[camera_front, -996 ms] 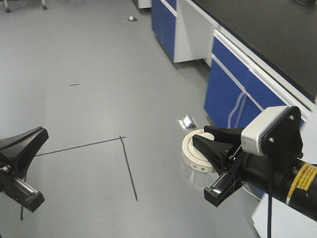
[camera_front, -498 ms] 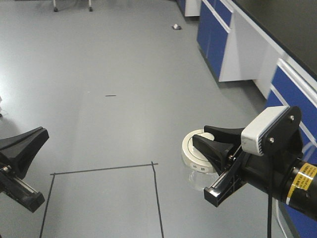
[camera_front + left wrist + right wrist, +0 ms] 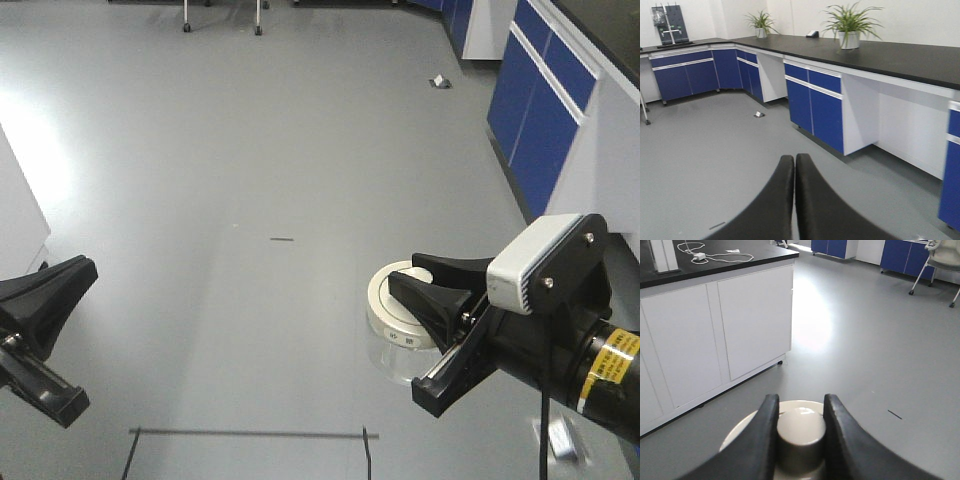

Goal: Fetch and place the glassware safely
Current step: 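Hold the jar in the right gripper while the base turns away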

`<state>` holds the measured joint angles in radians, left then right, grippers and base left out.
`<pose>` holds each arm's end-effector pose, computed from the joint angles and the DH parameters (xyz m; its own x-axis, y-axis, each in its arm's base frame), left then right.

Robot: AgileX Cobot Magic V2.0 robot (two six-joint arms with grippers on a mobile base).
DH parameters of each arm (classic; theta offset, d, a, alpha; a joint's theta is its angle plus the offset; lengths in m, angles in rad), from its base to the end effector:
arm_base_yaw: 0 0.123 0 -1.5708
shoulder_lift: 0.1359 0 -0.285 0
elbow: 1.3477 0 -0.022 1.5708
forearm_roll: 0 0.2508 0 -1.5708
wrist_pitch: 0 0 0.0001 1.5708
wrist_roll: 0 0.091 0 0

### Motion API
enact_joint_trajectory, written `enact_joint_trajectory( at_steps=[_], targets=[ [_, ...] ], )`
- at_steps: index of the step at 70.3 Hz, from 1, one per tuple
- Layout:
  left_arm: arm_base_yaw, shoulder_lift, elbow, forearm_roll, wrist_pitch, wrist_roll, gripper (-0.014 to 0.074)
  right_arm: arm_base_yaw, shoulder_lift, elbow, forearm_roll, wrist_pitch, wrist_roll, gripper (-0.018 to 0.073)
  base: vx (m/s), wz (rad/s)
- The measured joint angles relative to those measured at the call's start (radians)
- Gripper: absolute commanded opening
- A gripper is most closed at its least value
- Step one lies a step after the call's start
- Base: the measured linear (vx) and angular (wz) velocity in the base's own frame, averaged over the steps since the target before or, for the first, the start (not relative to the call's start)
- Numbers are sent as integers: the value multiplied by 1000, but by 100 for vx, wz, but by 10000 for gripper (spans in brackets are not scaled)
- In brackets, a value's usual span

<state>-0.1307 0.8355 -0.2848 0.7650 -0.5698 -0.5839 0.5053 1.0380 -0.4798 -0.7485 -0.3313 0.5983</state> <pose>0.1520 -0.0542 0.2632 0.0169 0.0874 -0.9960 0.4918 0.8666 0.0843 0.1739 0.1191 0.2718 -0.1123 -0.1982 -0.9737 -0.6797 0.7301 -0.0702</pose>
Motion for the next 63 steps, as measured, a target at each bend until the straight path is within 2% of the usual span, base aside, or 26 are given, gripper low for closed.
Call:
enact_joint_trajectory(
  at_steps=[63],
  targets=[
    [0, 1, 0, 0, 1, 0, -7, 0, 0, 0, 0, 4, 0, -3, 68, 2]
  ],
)
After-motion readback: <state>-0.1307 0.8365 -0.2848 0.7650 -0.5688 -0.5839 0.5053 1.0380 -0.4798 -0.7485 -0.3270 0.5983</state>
